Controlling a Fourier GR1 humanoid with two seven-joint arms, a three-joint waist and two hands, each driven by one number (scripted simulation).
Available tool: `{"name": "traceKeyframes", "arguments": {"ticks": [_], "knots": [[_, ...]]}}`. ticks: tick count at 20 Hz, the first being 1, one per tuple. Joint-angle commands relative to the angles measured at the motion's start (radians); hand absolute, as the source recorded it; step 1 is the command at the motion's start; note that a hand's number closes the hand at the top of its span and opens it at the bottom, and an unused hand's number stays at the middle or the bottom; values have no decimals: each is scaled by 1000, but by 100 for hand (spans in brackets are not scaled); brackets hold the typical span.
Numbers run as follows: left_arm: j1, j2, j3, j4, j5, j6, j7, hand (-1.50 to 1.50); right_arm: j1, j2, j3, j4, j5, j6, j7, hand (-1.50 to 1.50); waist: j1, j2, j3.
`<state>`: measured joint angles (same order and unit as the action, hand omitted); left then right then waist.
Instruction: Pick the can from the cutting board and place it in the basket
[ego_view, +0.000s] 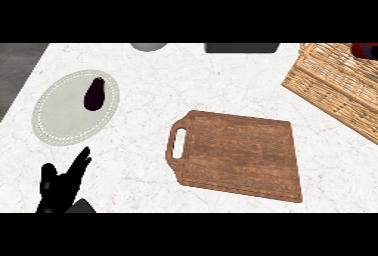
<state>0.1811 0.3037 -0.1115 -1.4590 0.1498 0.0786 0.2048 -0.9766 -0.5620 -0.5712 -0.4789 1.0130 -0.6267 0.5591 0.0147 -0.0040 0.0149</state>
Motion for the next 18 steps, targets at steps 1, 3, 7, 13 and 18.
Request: {"name": "traceKeyframes", "arguments": {"ticks": [1, 3, 7, 13, 18], "knots": [[-58, -28, 14, 83, 5, -2, 26, 0, 10, -25, 26, -34, -7, 26, -10, -150, -12, 6, -15], [-56, -34, 10, 58, 9, 5, 52, 0, 24, -43, 13, -8, -29, 13, -52, -150, -5, 9, -14], [-10, 9, 31, -10, 35, -25, 85, 0, 72, -34, 7, -133, -76, 7, -44, -150, -16, 1, -15], [28, 16, 45, -42, 43, -22, 76, 0, 139, -40, -27, -312, -148, 19, 40, -150, -32, -6, -15], [18, -18, 35, 37, 14, -6, 34, 0, 313, -38, -23, -531, -148, 73, 136, -150, -55, -9, -17]]}}
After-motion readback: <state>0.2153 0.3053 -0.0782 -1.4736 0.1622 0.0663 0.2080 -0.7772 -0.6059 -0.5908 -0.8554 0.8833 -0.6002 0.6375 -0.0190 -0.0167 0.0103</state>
